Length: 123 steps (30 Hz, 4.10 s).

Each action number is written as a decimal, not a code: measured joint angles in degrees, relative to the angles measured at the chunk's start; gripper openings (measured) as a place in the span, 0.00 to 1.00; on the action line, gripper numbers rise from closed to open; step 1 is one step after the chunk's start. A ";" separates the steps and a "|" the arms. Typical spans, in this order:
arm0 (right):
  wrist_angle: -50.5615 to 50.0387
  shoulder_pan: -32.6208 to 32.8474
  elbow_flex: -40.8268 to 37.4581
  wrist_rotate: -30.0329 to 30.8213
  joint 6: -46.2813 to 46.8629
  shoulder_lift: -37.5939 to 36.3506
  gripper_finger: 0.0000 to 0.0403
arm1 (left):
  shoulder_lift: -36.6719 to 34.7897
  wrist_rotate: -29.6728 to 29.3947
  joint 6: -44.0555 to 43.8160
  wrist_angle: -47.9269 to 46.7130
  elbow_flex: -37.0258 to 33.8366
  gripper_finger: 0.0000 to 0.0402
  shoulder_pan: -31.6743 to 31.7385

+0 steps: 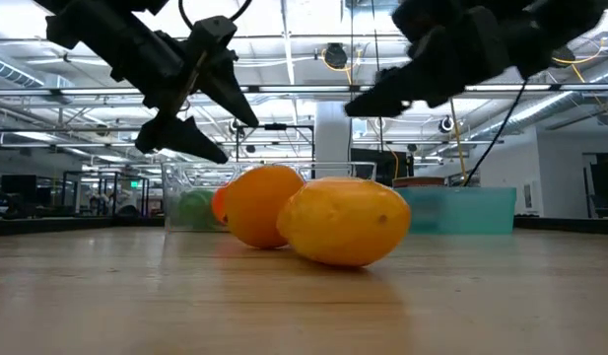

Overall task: Pick & Place Food Item
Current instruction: Put the orange into the right transparent bin, then put the mango into the right transparent bin

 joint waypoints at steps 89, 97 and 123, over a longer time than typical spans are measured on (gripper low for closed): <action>-4.16 -25.69 10.97 3.15 -4.70 6.23 0.94 | 0.04 -1.31 2.76 13.83 -0.03 0.85 0.96; -7.10 -17.07 11.01 -9.97 -3.24 -3.33 0.92 | 0.04 -1.31 2.76 13.89 -0.03 0.85 0.96; -3.12 7.76 4.38 -5.75 6.44 3.07 0.91 | 0.02 -1.70 2.84 17.00 -0.04 0.85 1.22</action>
